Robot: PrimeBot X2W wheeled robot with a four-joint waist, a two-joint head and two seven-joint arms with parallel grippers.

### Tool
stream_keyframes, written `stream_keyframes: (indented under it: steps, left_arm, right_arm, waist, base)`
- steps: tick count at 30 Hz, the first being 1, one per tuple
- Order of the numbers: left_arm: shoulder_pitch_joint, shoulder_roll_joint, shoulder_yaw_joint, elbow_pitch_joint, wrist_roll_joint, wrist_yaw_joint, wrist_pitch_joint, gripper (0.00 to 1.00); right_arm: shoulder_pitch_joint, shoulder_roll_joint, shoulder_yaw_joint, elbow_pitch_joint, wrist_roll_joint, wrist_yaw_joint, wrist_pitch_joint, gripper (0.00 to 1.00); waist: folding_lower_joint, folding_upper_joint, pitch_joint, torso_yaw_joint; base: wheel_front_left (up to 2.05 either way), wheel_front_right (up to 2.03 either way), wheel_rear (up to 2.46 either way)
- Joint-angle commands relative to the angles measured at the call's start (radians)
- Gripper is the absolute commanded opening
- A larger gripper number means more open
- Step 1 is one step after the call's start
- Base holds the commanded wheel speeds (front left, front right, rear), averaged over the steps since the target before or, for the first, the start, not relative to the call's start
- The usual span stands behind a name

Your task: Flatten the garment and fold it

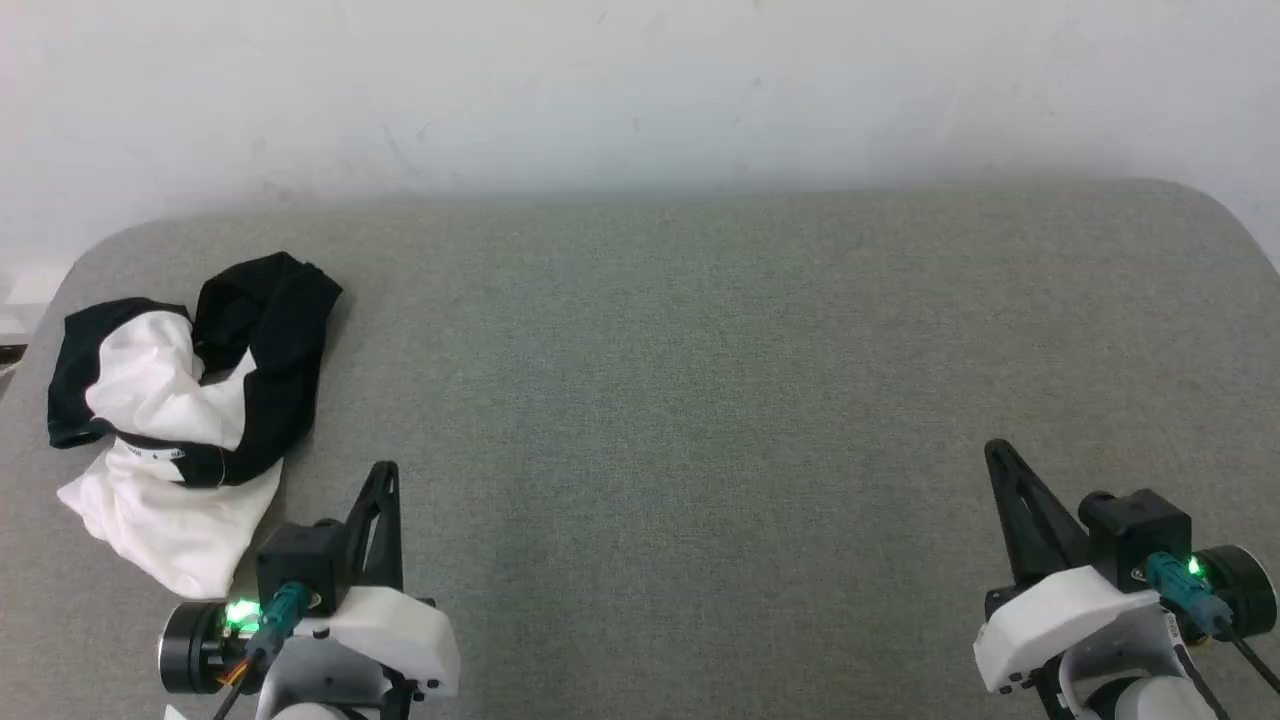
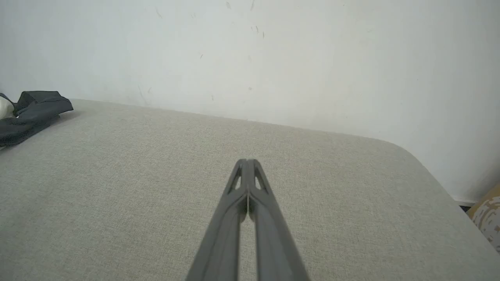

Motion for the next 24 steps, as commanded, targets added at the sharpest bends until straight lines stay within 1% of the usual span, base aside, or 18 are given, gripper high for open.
stream_keyframes:
  steps: [1,24]
  left_arm:
    - [-0.012,-0.005,0.004,0.003,0.007,-0.008,0.0,0.0]
    - [-0.012,-0.005,0.004,0.003,0.007,-0.008,0.0,0.0]
  right_arm:
    - [-0.015,0.003,0.0,0.001,-0.006,-0.001,0.001,0.0]
    - [-0.015,0.003,0.0,0.001,-0.006,-0.001,0.001,0.0]
  waist:
    - [0.0,0.0,0.0,0.0]
    - [0.0,0.0,0.0,0.0]
  base:
    - [0.0,0.0,0.0]
    - [0.0,0.0,0.0]
